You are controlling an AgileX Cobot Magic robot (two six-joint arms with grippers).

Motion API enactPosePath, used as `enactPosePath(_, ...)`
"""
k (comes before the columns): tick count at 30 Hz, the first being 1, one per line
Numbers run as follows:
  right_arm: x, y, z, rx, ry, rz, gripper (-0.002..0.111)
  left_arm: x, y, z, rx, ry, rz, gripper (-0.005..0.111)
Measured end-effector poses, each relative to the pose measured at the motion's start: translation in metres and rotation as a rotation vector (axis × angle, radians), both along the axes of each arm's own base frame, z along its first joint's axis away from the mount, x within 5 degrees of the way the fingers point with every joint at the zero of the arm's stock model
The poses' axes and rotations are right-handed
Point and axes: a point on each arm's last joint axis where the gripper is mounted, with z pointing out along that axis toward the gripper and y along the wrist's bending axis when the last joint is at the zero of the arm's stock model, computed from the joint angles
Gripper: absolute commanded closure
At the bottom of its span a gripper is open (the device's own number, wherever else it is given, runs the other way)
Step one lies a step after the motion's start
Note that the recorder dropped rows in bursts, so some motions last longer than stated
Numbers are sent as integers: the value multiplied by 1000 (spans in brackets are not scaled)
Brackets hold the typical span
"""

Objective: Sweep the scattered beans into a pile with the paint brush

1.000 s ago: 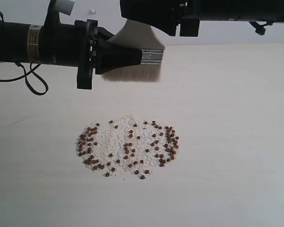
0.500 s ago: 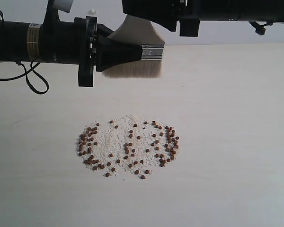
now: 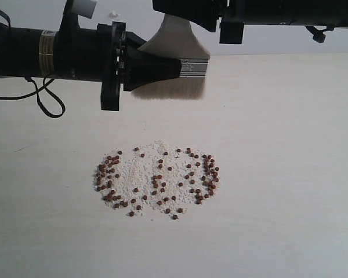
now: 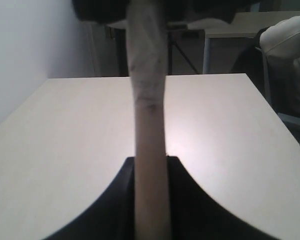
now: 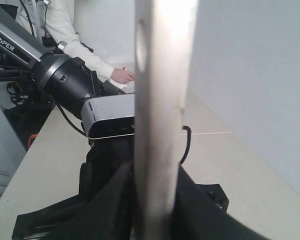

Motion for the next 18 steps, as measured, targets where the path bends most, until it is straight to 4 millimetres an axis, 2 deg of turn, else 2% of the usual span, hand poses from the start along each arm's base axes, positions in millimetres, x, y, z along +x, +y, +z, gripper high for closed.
enactPosePath(12, 0, -2, 1, 2, -2, -4, 87, 0, 0, 0, 1, -4, 0, 107)
enactPosePath(14, -1, -3, 3, 4, -8, -4, 82, 0, 0, 0, 1, -4, 0, 107)
enactPosePath(18, -1, -3, 4, 5, -12, -4, 64, 0, 0, 0, 1, -4, 0, 107)
